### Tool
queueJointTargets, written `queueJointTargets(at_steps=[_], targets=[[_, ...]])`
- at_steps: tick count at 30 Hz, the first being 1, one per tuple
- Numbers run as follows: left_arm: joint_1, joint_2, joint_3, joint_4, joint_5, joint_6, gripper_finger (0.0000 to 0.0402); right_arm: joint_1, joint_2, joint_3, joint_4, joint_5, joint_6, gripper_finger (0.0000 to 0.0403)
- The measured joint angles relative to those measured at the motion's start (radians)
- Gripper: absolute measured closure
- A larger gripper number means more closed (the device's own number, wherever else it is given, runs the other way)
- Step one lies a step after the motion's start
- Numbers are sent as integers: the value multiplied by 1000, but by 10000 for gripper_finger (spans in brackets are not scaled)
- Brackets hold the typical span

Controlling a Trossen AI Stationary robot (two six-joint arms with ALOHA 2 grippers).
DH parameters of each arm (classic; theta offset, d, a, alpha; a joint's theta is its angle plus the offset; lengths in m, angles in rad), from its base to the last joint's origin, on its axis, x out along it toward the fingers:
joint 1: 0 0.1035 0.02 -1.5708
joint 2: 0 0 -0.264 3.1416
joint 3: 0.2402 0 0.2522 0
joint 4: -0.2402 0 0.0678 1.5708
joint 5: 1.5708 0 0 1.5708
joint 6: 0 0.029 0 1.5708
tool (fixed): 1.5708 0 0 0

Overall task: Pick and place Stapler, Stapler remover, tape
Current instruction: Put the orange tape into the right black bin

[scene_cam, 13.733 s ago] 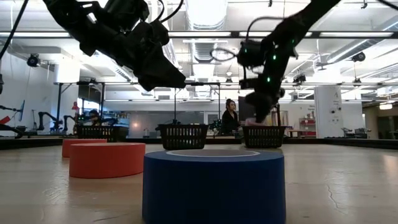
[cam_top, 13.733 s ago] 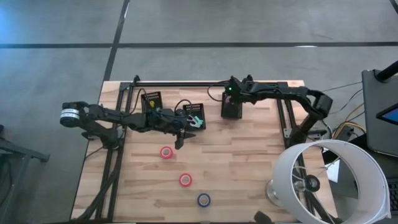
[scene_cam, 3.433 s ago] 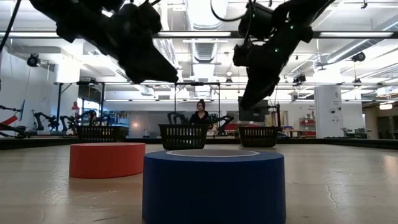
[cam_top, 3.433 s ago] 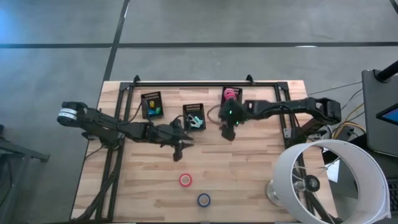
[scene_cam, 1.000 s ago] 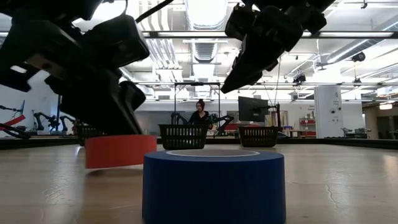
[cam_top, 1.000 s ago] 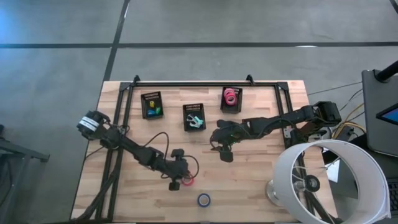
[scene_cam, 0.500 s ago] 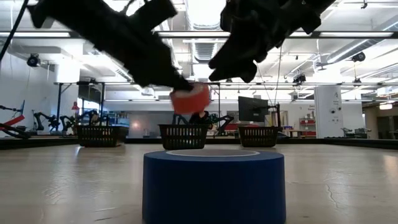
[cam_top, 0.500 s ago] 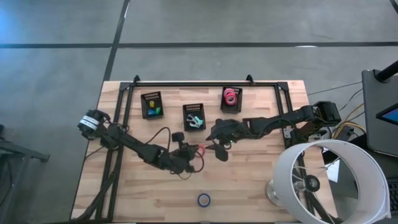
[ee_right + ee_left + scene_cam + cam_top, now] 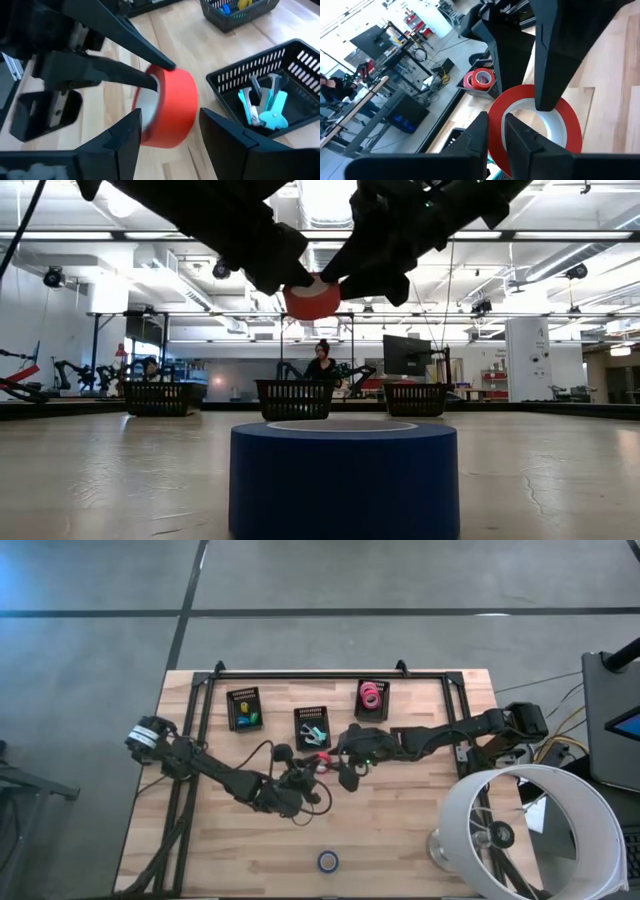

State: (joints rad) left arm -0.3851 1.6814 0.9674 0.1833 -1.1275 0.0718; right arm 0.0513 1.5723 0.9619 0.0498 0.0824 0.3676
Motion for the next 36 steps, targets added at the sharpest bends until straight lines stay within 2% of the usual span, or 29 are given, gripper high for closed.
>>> queueJointTargets(at_steps=[15,28,36], targets=[[0,0,3,60,-7,9,353,-8,0,-1,18,41,26,212],[6,0,3,109,-4,7,353,-10,-2,-1,21,49,29,283],[6,0,-4,115,11,-22,330,-15,-2,-2,14,49,19,288]])
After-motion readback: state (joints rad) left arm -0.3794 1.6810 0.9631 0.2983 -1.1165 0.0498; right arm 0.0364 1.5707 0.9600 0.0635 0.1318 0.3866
